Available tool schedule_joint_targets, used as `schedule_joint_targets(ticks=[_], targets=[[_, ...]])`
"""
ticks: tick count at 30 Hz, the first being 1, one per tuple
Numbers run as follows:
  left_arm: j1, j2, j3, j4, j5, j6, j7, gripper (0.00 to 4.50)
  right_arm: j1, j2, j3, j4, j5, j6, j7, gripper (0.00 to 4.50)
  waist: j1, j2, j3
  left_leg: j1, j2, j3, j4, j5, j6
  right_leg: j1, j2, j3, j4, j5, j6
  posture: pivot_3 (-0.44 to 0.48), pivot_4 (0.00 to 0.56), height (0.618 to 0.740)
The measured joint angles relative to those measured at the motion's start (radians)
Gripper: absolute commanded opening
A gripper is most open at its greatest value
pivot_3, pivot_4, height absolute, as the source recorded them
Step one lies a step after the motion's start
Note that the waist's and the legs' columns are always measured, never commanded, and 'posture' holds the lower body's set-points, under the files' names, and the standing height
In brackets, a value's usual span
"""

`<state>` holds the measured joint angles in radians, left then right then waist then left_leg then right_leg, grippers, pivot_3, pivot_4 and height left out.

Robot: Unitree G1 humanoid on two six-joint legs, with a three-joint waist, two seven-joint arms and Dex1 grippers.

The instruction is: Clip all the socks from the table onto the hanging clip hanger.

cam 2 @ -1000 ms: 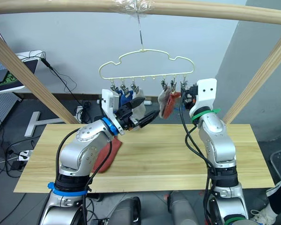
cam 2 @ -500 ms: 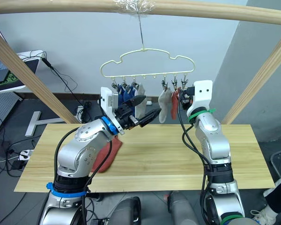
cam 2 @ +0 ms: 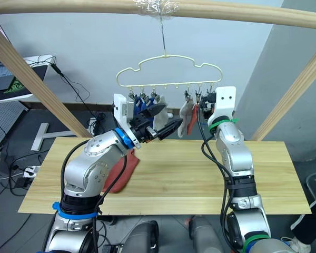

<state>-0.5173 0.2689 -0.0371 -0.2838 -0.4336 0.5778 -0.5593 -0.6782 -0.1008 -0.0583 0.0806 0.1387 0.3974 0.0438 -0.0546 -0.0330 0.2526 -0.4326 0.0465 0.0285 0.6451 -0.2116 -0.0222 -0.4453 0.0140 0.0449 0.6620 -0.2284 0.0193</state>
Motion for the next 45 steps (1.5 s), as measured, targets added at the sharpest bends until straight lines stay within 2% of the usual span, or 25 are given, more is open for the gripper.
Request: schedule_joint_targets(ticks=[16, 22, 45], targets=[[-0.008, -0.003, 0.000, 0.000, -0.010, 0.004, 0.011, 4.50, -0.036, 0.004, -0.003, 0.053, -0.001, -0.041, -0.001, 2.42, 0.001, 0.000, 0.000, 0.000, 0.000, 0.000, 0.000, 0.000, 0.000, 0.000, 0.000, 0.000, 0.000, 0.000, 0.000, -0.008, 0.247, 0.740], [-0.056, -0.022, 0.003, -0.001, -0.034, 0.002, 0.012, 4.50, -0.053, 0.004, -0.008, 0.075, -0.001, -0.062, -0.001, 2.42, 0.005, 0.000, 0.000, 0.000, 0.000, 0.000, 0.000, 0.000, 0.000, 0.000, 0.000, 0.000, 0.000, 0.000, 0.000, -0.007, 0.251, 0.740], [-0.058, -0.022, 0.004, -0.001, -0.040, 0.002, 0.020, 4.50, -0.073, 0.007, -0.010, 0.103, -0.001, -0.082, -0.001, 2.42, 0.005, 0.000, 0.000, 0.000, 0.000, -0.001, 0.000, 0.000, 0.000, 0.000, 0.000, -0.001, 0.000, 0.000, 0.000, 0.003, 0.259, 0.740]])
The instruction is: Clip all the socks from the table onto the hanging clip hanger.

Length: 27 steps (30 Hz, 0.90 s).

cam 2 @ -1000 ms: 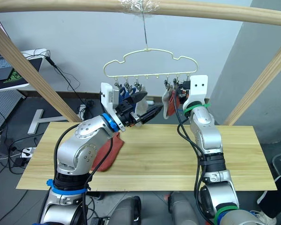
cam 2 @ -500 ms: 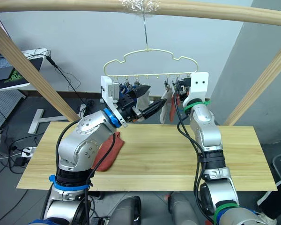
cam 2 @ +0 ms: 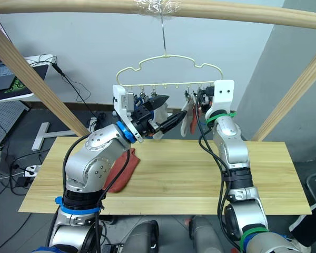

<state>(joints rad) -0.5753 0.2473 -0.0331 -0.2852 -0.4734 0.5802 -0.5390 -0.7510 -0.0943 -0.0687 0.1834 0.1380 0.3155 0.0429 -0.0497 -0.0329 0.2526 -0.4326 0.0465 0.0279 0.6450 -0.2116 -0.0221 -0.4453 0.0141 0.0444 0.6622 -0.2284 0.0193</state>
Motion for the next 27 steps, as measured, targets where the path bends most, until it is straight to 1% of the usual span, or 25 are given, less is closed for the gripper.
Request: schedule_joint_targets(ticks=[1, 4, 8, 10, 16, 20, 23, 25, 27], targets=[[0.000, 0.000, 0.000, 0.000, 0.000, 0.000, 0.000, 4.50, -0.004, 0.001, 0.000, 0.003, 0.000, 0.000, 0.000, 2.42, 0.000, 0.000, 0.000, 0.000, 0.000, 0.000, 0.000, 0.000, 0.000, 0.000, 0.000, 0.000, 0.000, 0.000, 0.000, 0.003, 0.259, 0.740], [0.000, 0.000, 0.000, 0.000, 0.000, 0.000, 0.000, 4.50, -0.007, 0.003, -0.001, 0.011, 0.001, -0.002, 0.000, 1.80, 0.000, 0.000, 0.000, 0.000, 0.000, 0.000, 0.000, 0.000, 0.000, 0.000, 0.000, 0.000, 0.000, 0.000, 0.000, 0.003, 0.259, 0.740], [0.000, 0.000, 0.000, 0.000, 0.000, 0.000, 0.001, 4.50, -0.007, 0.004, -0.010, 0.016, 0.001, -0.005, 0.000, 0.48, 0.001, 0.000, 0.000, 0.000, 0.000, 0.000, 0.000, 0.000, 0.000, 0.000, 0.000, 0.000, 0.000, 0.000, 0.000, 0.001, 0.261, 0.740], [0.000, 0.000, 0.000, 0.000, 0.000, 0.000, 0.001, 4.50, -0.007, 0.004, -0.010, 0.016, 0.001, -0.005, 0.000, 0.03, 0.001, 0.000, 0.000, 0.000, 0.000, 0.000, 0.000, 0.000, 0.000, 0.000, 0.000, 0.000, 0.000, 0.000, 0.000, 0.001, 0.261, 0.740], [0.000, 0.000, -0.001, 0.000, 0.000, 0.000, 0.001, 4.50, -0.007, 0.001, -0.011, 0.016, 0.001, -0.005, 0.006, 0.03, 0.001, 0.000, 0.000, 0.000, 0.000, 0.000, 0.000, 0.000, 0.000, 0.000, 0.000, 0.000, 0.000, 0.000, 0.000, -0.001, 0.264, 0.740], [0.014, 0.008, -0.001, -0.003, 0.000, 0.000, 0.000, 4.50, -0.004, -0.049, -0.008, 0.013, -0.001, -0.005, 0.047, 0.03, 0.002, 0.000, 0.000, 0.000, 0.000, 0.000, 0.000, 0.000, 0.000, 0.000, 0.000, 0.000, -0.001, 0.000, 0.000, -0.001, 0.264, 0.740], [0.095, 0.043, -0.014, 0.013, 0.036, -0.023, 0.000, 4.50, 0.003, -0.100, -0.008, -0.015, 0.009, 0.022, 0.118, 0.03, 0.001, 0.000, 0.000, 0.000, 0.000, 0.001, -0.001, 0.000, 0.000, 0.000, 0.000, 0.001, -0.001, 0.000, 0.000, -0.012, 0.261, 0.740], [0.163, 0.072, -0.032, 0.058, 0.088, -0.052, 0.004, 4.50, 0.012, -0.118, -0.007, -0.048, 0.048, 0.072, 0.181, 0.03, -0.001, 0.000, 0.000, 0.001, 0.001, 0.000, -0.001, 0.000, 0.000, 0.000, 0.001, 0.000, 0.000, 0.000, 0.000, -0.012, 0.261, 0.740], [0.206, 0.081, -0.033, 0.104, 0.119, -0.066, 0.009, 4.50, 0.020, -0.133, -0.006, -0.076, 0.080, 0.129, 0.223, 0.03, 0.001, 0.000, 0.000, 0.000, 0.001, -0.001, -0.001, 0.000, 0.000, 0.000, 0.001, 0.000, 0.000, 0.000, 0.000, -0.012, 0.260, 0.740]])
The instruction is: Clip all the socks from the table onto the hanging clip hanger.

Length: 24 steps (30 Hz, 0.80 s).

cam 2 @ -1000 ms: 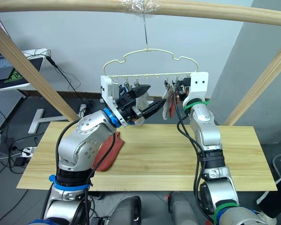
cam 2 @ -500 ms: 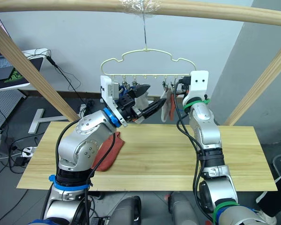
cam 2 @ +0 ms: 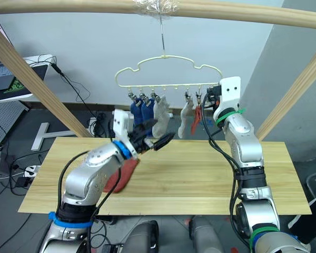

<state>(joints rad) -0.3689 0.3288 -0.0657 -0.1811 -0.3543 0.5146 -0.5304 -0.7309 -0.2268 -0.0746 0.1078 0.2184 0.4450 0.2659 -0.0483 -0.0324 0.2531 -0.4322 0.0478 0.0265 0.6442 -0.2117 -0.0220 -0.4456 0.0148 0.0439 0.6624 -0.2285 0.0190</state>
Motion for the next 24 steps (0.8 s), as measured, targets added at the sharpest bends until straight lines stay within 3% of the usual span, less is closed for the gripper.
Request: schedule_joint_targets(ticks=[4, 10, 19, 24], targets=[[0.059, 0.019, 0.017, 0.057, 0.041, -0.062, 0.018, 4.50, 0.019, -0.045, 0.010, -0.079, 0.044, 0.130, 0.060, 0.03, 0.003, 0.000, 0.000, 0.000, 0.000, 0.001, 0.000, 0.000, 0.000, 0.000, -0.001, 0.001, 0.000, 0.000, 0.000, -0.012, 0.260, 0.740], [0.116, 0.127, 0.036, 0.361, 0.223, -0.156, 0.110, 4.50, 0.037, -0.082, -0.047, -0.190, 0.100, 0.286, 0.054, 0.03, 0.003, 0.000, 0.000, 0.000, 0.000, 0.001, 0.000, 0.000, 0.000, 0.000, -0.002, -0.001, 0.000, 0.000, 0.000, -0.022, 0.259, 0.740], [0.068, 0.089, 0.073, 0.499, 0.236, -0.222, 0.120, 4.50, 0.038, -0.084, -0.057, -0.233, 0.122, 0.365, 0.044, 0.03, 0.015, 0.000, 0.000, -0.001, -0.001, 0.002, 0.000, 0.000, 0.000, 0.000, -0.004, 0.000, -0.002, 0.000, 0.000, -0.041, 0.250, 0.740], [0.027, 0.076, 0.074, 0.615, 0.233, -0.246, 0.058, 4.50, 0.030, -0.090, -0.066, -0.232, 0.122, 0.370, 0.036, 0.03, 0.014, 0.000, 0.000, -0.001, -0.001, 0.002, 0.000, 0.000, 0.000, 0.000, -0.003, -0.001, -0.001, 0.000, 0.000, -0.055, 0.246, 0.740]])
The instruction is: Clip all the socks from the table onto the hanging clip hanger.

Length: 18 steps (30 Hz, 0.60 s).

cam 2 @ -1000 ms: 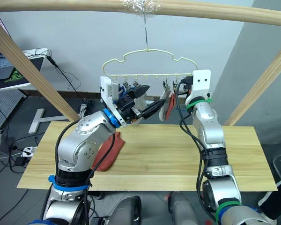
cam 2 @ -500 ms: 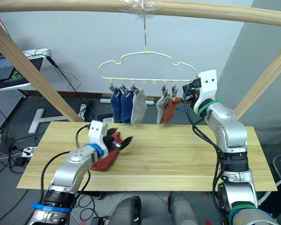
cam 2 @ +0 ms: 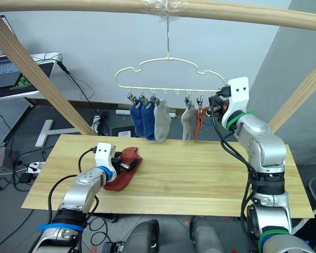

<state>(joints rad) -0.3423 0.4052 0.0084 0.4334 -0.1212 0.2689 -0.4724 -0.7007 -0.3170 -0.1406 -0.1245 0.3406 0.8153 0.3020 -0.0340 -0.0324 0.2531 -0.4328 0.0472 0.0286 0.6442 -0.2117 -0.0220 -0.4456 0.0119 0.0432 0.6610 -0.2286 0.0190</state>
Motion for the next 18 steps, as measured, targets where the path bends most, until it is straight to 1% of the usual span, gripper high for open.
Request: schedule_joint_targets(ticks=[3, 8, 11, 18], targets=[[-0.013, -0.002, -0.001, 0.044, 0.002, -0.019, -0.033, 4.50, -0.001, -0.014, -0.008, 0.000, 0.001, 0.004, -0.001, 0.03, -0.001, 0.000, 0.000, 0.000, 0.000, 0.000, 0.000, 0.000, 0.000, 0.000, 0.000, 0.000, 0.000, 0.000, 0.000, -0.061, 0.241, 0.740], [-0.030, -0.003, -0.001, 0.084, 0.013, -0.051, -0.051, 4.50, -0.002, -0.014, -0.013, -0.005, 0.004, 0.015, -0.005, 0.03, -0.002, 0.000, 0.000, 0.000, 0.000, 0.000, 0.000, 0.000, 0.000, 0.000, 0.000, 0.000, 0.000, 0.000, 0.000, -0.063, 0.238, 0.740], [-0.031, -0.003, -0.001, 0.091, 0.026, -0.061, -0.061, 3.89, -0.002, -0.015, -0.013, -0.005, 0.005, 0.021, -0.006, 0.00, -0.003, 0.000, 0.000, 0.000, 0.000, 0.000, 0.001, 0.000, 0.000, 0.000, 0.000, 0.000, 0.001, 0.000, 0.000, -0.064, 0.236, 0.740], [-0.031, -0.006, 0.000, 0.091, 0.026, -0.060, -0.069, 1.89, -0.036, -0.031, -0.019, 0.005, 0.005, 0.025, 0.002, 0.00, -0.004, 0.000, 0.000, 0.000, 0.000, 0.000, 0.001, 0.000, 0.000, 0.000, 0.000, 0.000, 0.001, 0.000, 0.000, -0.061, 0.244, 0.740]])
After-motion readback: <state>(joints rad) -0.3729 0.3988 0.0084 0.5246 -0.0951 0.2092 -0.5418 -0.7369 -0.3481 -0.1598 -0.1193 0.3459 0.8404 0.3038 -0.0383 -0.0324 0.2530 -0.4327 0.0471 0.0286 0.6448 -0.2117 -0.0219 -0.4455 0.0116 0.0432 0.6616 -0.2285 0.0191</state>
